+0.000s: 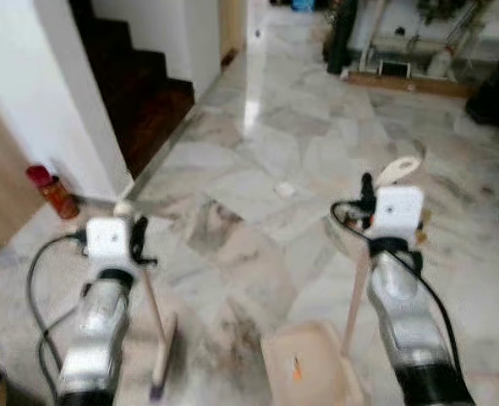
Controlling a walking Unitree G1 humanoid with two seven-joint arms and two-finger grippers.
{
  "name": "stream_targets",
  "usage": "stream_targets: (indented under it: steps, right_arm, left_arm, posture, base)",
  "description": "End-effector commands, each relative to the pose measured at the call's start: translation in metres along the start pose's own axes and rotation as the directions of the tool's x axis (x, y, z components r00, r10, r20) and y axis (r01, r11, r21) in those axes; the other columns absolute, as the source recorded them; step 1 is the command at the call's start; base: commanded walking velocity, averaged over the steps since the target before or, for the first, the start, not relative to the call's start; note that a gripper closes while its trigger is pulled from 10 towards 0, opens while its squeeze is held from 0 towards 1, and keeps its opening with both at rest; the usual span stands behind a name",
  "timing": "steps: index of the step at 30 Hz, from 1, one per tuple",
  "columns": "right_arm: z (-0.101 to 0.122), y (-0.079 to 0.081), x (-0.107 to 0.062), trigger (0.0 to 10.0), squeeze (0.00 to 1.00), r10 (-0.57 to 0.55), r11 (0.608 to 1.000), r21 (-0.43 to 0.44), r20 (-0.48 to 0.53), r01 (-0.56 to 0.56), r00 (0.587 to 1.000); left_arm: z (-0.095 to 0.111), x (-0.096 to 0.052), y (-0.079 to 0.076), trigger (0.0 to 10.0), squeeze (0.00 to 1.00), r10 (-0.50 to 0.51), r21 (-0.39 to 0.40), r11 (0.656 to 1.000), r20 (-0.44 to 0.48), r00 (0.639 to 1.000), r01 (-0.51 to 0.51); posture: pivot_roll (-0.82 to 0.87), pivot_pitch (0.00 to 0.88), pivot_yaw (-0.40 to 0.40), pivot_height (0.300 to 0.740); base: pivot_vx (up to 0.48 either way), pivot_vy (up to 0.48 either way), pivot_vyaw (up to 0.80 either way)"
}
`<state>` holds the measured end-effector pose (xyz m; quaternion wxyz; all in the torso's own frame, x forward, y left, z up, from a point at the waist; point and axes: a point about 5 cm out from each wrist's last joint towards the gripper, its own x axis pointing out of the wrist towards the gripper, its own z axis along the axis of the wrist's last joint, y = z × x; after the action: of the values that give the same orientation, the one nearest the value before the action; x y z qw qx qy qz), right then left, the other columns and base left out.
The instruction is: Sweep floor
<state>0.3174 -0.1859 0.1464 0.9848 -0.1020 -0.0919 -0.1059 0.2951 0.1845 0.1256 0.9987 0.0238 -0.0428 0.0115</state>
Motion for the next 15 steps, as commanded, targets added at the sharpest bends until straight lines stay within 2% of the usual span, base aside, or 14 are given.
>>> stream_targets:
  steps: [1,15]
  right_arm:
    - [0.0172,0.0057,0.005,10.0,0.0,0.015,1.0,0.003,0.072,-0.015,0.997]
    - [0.0179,0.006,0.0036,10.0,0.0,0.014,1.0,0.013,0.082,-0.015,0.997]
  left_arm:
    - [0.0121,0.0031,0.0041,10.0,0.0,0.007,0.004,1.0,0.062,0.998,-0.007]
    - [0.0138,0.0066,0.0059,10.0,0.0,0.01,0.009,1.0,0.07,0.998,-0.01]
  posture:
    - [-0.07,0.0,0.008,0.74]
    - [-0.07,0.0,0.012,0.74]
  base:
    - [0.356,0.0,0.0]
    - [0.358,0.0,0.0]
